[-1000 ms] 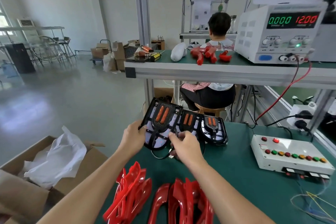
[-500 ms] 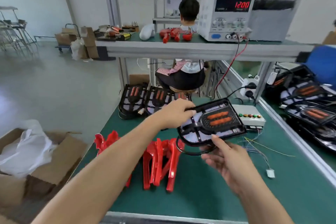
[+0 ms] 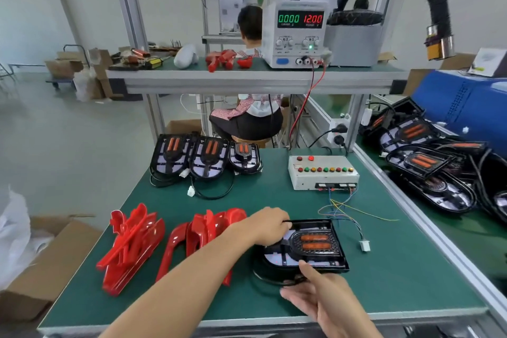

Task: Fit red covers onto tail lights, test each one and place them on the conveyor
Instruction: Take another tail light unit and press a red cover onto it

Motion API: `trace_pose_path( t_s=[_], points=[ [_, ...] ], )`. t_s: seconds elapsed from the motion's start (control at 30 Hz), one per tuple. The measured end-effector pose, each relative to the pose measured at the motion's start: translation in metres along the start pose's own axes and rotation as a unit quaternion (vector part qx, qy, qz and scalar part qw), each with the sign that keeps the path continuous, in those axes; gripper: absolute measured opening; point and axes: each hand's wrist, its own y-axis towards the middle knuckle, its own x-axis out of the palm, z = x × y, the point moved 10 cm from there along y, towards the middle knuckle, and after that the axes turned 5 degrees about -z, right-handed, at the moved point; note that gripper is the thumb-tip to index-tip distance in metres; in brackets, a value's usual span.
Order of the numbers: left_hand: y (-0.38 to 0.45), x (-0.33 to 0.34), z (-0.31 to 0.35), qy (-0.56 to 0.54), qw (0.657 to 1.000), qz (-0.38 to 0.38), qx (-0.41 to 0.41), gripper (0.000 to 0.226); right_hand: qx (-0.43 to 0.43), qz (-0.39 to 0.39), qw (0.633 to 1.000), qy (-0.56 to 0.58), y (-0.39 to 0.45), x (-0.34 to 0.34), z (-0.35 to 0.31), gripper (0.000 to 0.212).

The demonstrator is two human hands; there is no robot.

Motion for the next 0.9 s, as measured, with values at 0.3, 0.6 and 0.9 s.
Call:
trace_pose_path(
  t_s=[0.3, 0.6, 0.9],
  points=[
    [-0.001, -0.002, 0.002, 0.027, 0.999, 0.039, -0.002, 0.044, 0.036, -0.006, 0.974, -0.224, -0.007, -0.018, -0.013, 0.058],
    [-0.066, -0.091, -0.077, 0.002, 0.951, 0.255, -0.173, 0.021, -0.052, -0.043, 0.904, -0.423, -0.014, 0.012, -0.029, 0.038],
    [-0.078, -0.055, -0.109, 0.005, 0.953, 0.089, -0.289, 0.035, -0.182, -0.052, 0.841, -0.507, -0.009, 0.083, -0.056, 0.037]
  ],
)
